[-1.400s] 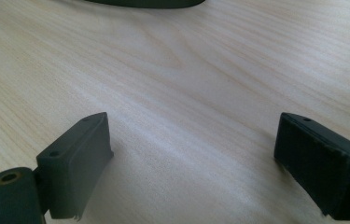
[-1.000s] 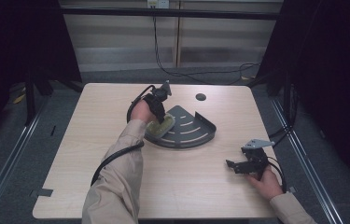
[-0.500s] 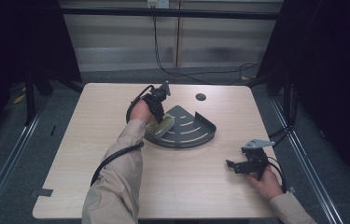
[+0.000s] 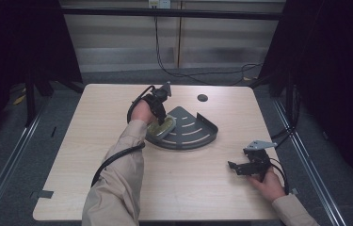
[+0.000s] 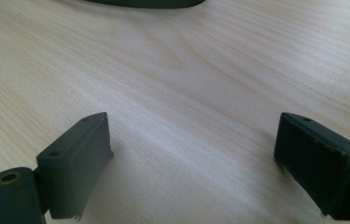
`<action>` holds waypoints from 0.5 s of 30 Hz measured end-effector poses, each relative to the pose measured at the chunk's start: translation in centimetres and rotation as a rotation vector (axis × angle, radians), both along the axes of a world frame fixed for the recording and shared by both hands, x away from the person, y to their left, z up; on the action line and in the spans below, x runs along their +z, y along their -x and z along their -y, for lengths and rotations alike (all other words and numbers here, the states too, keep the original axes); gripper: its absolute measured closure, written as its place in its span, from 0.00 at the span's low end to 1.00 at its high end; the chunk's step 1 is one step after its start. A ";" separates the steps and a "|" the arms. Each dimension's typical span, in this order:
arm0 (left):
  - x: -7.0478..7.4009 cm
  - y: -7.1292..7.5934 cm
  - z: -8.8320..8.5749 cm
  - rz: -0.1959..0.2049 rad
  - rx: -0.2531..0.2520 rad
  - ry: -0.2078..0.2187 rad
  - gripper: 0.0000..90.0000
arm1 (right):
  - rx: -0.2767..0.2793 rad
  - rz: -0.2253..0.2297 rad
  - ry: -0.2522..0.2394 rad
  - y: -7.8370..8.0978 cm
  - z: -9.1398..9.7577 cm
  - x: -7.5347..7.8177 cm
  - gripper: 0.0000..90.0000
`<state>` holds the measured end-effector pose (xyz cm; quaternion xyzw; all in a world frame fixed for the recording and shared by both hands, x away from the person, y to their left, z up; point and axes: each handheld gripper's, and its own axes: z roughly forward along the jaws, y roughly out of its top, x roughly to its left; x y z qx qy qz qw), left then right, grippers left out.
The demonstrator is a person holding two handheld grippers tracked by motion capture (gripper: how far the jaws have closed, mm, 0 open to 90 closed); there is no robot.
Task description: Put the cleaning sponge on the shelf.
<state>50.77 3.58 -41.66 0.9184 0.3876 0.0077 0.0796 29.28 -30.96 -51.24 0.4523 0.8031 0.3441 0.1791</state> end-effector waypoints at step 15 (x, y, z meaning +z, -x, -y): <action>1.1 0.2 -0.1 0.020 0.023 0.021 0.30 | -0.002 0.000 0.002 0.0 0.0 0.0 0.12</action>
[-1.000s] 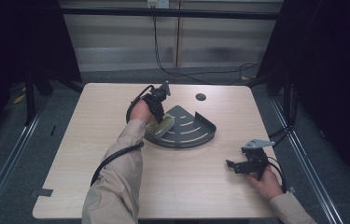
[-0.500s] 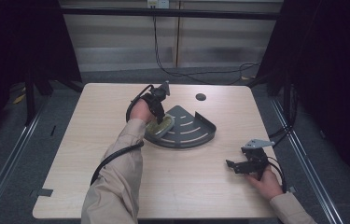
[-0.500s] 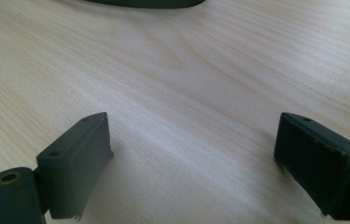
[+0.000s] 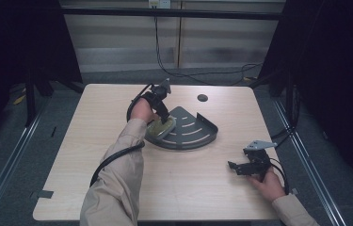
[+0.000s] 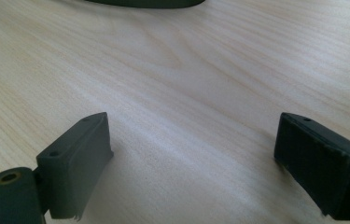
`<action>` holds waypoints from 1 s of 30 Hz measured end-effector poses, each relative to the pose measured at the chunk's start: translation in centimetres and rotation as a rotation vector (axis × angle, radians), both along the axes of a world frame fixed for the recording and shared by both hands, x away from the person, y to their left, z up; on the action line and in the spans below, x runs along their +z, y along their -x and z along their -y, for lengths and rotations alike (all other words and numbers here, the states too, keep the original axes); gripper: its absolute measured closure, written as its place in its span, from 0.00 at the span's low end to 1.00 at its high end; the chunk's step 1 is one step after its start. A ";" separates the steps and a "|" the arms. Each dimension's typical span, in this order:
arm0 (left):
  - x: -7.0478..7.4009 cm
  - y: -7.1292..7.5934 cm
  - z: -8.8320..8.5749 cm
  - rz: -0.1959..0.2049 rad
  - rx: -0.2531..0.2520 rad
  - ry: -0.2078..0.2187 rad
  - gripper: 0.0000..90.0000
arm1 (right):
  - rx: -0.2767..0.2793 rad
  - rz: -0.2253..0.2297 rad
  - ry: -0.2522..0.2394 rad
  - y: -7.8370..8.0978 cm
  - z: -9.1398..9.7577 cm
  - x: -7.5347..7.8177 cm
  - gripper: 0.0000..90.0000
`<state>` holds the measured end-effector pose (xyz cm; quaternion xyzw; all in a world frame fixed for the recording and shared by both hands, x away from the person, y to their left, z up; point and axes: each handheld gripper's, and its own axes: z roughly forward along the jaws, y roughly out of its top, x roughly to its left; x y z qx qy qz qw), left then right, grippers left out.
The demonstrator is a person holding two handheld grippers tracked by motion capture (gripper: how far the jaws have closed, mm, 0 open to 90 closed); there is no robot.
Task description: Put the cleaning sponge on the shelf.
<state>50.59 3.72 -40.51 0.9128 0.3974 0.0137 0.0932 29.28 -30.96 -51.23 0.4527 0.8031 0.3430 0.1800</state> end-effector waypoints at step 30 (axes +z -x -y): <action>2.4 2.7 -3.3 0.020 0.015 0.062 0.22 | 0.002 0.000 -0.002 0.0 0.0 0.0 0.12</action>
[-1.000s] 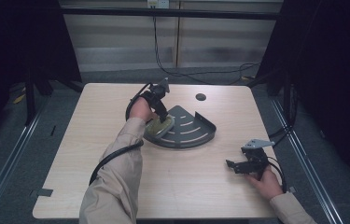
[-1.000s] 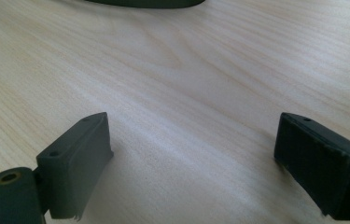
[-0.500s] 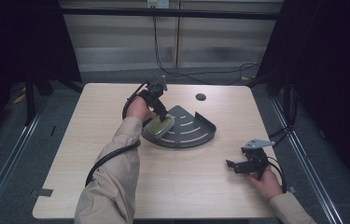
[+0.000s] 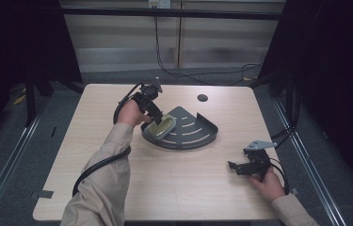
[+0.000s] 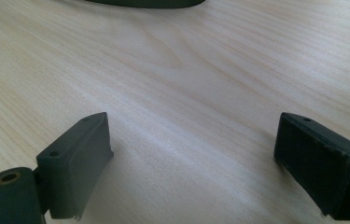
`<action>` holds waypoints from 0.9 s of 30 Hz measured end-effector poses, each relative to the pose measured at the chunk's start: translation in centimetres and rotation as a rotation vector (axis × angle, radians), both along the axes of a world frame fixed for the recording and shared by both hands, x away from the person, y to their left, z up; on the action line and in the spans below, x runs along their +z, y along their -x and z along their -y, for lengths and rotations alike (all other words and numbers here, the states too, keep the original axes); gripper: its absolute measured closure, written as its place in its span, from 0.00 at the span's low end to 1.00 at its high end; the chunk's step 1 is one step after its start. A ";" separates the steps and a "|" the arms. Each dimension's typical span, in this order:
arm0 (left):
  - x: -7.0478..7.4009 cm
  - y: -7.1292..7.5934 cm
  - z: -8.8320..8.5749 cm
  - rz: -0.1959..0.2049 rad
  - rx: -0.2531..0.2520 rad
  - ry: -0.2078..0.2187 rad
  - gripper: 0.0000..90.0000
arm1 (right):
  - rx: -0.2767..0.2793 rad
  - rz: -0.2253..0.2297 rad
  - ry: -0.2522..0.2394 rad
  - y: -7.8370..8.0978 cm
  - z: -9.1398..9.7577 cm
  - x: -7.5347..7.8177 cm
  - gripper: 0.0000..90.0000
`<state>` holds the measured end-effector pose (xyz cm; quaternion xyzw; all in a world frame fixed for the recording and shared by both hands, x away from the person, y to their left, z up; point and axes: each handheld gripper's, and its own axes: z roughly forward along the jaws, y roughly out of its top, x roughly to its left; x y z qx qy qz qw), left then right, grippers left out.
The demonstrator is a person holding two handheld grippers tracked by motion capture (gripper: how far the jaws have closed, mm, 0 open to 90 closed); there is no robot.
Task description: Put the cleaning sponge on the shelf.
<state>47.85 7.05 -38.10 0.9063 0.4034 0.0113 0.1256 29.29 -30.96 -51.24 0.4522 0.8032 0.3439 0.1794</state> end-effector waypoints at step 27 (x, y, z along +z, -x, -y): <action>-0.7 4.7 -7.3 0.024 0.036 0.053 0.22 | 0.000 -0.003 0.001 0.0 0.0 0.0 0.12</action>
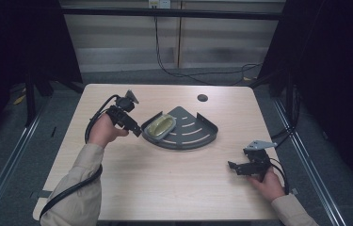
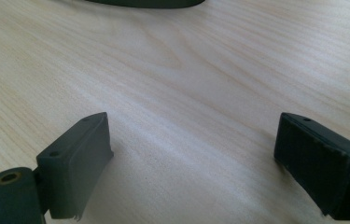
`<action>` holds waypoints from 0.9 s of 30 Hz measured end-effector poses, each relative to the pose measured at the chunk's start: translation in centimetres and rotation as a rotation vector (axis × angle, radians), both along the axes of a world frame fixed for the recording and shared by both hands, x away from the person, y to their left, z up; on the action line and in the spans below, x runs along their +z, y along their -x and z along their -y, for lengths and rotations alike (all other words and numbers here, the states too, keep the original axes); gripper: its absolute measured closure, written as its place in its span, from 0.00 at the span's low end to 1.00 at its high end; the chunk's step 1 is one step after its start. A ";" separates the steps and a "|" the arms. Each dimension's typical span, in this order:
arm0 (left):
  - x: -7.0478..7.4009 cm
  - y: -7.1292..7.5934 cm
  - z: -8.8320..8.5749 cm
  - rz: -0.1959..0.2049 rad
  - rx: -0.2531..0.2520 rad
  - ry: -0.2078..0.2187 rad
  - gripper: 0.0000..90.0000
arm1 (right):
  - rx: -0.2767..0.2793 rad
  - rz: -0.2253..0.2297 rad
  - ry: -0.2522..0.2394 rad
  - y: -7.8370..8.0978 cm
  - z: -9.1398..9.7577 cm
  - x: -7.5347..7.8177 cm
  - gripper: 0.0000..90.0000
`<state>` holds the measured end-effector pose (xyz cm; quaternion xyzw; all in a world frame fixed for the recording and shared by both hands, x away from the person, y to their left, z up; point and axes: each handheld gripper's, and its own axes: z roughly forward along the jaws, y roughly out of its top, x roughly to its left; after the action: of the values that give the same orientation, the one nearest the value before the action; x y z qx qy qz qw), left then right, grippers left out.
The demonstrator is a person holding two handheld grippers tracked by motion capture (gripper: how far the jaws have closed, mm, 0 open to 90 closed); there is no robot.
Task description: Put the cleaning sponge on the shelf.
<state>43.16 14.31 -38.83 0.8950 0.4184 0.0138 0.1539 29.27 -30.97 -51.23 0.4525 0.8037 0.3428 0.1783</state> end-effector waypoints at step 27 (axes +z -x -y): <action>-4.0 5.0 -4.1 0.022 -0.004 0.060 0.23 | 0.000 0.000 0.000 0.0 0.0 0.0 0.12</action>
<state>38.21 18.38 -42.81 0.8907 0.4150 0.0108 0.1854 29.27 -30.96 -51.23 0.4525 0.8037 0.3428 0.1783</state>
